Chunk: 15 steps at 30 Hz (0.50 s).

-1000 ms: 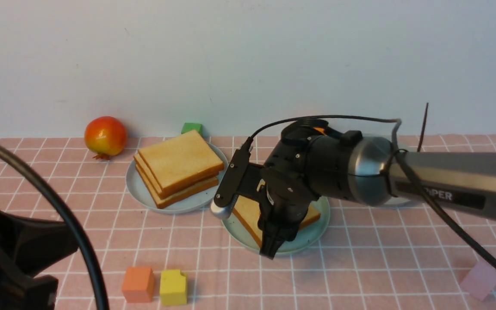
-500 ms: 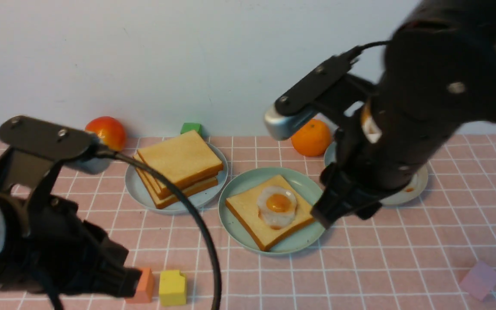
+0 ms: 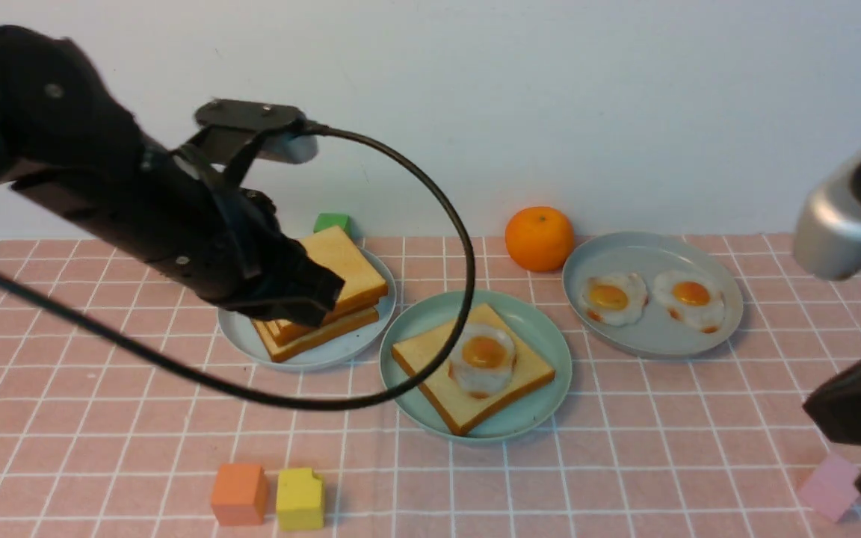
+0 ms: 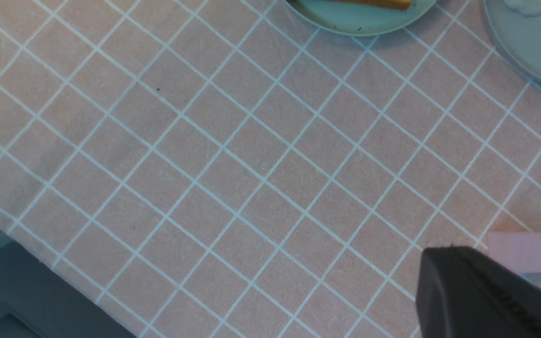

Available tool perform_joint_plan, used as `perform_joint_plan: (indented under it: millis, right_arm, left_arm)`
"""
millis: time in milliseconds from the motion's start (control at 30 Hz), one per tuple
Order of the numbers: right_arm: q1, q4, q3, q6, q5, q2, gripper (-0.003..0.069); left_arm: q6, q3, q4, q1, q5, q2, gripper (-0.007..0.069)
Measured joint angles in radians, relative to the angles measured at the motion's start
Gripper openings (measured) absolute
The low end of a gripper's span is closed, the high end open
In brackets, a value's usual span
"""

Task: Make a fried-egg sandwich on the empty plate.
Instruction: Use the left arm to grab a slice of bread

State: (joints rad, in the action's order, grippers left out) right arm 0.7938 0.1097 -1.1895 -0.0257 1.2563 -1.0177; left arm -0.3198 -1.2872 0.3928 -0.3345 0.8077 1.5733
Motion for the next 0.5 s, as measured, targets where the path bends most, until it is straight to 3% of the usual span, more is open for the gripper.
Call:
perform_joint_plan:
  millis: [133, 267, 300, 367, 500]
  right_arm:
    - [0.0, 0.001, 0.02, 0.001, 0.0, 0.055, -0.0003]
    - [0.0, 0.001, 0.027, 0.001, 0.0, 0.079, 0.0]
    - [0.0, 0.001, 0.027, 0.001, 0.0, 0.081, 0.0]
    - [0.0, 0.0, 0.03, 0.001, 0.0, 0.083, 0.0]
    - [0.0, -0.006, 0.03, 0.001, 0.0, 0.083, 0.0]
  left_arm:
    - [-0.006, -0.099, -0.129, -0.017, -0.034, 0.159, 0.0064]
    - [-0.006, -0.132, -0.205, -0.017, -0.124, 0.243, 0.022]
    - [-0.006, -0.132, -0.205, -0.017, -0.13, 0.246, 0.0229]
    - [-0.006, -0.136, -0.25, -0.018, -0.202, 0.287, 0.0334]
    - [-0.006, -0.136, -0.327, -0.018, -0.286, 0.336, 0.0398]
